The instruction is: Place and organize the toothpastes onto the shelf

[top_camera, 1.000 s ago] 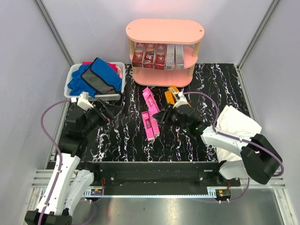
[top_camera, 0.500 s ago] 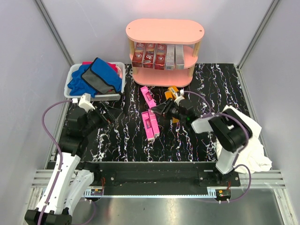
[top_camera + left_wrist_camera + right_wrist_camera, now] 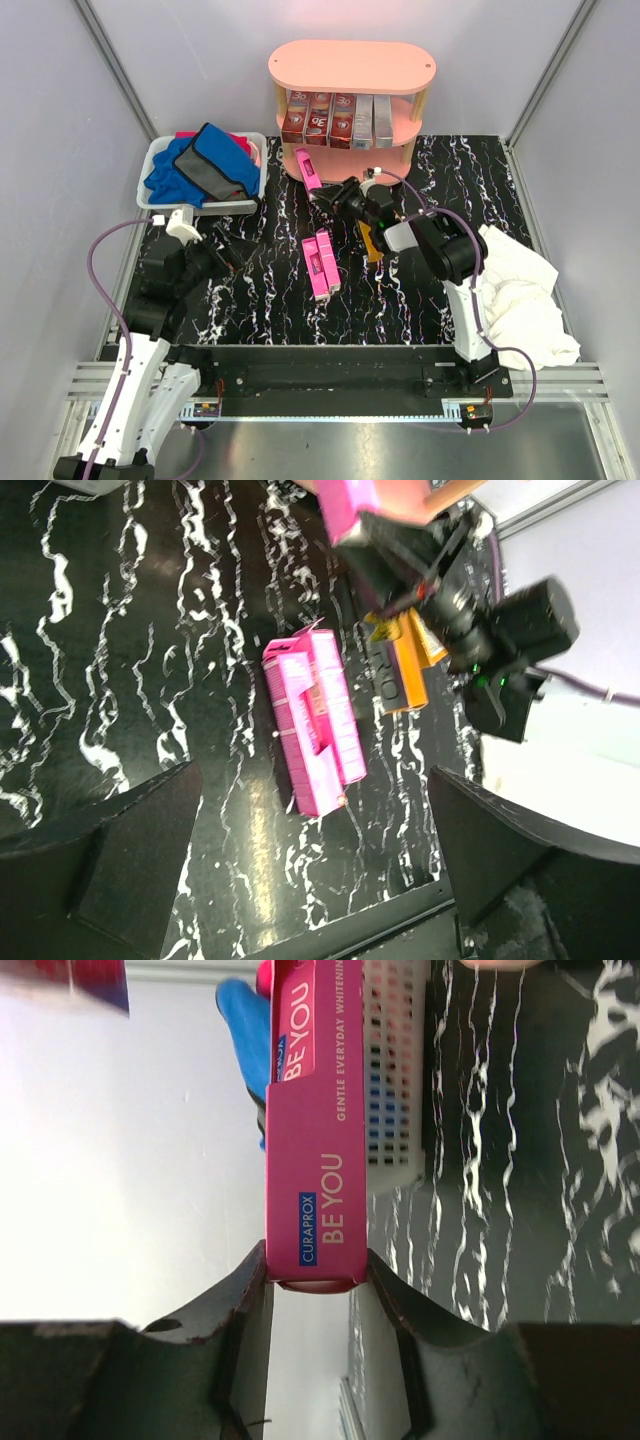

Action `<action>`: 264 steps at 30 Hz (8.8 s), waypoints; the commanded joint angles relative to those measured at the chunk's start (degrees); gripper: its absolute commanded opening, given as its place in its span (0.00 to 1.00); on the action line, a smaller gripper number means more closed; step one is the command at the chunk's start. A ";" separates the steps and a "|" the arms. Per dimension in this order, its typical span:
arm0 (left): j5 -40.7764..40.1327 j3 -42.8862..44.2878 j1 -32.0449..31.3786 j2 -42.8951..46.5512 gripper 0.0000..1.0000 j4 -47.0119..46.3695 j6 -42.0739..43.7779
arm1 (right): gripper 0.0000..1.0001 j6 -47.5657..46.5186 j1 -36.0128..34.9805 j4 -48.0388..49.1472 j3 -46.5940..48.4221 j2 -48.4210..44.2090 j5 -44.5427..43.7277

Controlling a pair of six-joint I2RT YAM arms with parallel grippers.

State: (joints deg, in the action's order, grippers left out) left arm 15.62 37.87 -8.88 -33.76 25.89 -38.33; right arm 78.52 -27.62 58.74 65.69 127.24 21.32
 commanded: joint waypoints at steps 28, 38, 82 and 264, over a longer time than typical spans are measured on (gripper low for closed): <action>-1.20 -1.57 0.27 3.87 0.99 1.44 0.36 | 0.57 8.06 0.02 -24.28 31.78 17.52 -14.03; -0.15 -3.06 0.18 5.45 0.99 1.27 -0.17 | 0.92 5.06 0.02 -25.35 26.17 14.35 -10.43; 1.97 11.70 -19.94 -60.63 0.68 -27.47 -5.36 | 0.95 -17.96 0.02 -32.64 -32.73 -51.65 -9.02; -46.29 11.70 -31.72 -1.84 0.99 13.30 4.49 | 0.14 2.60 5.21 -6.87 11.47 6.79 -18.41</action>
State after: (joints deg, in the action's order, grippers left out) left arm -28.40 49.76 -40.40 -37.01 40.66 -32.62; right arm 79.33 -22.50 53.93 73.12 132.86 7.79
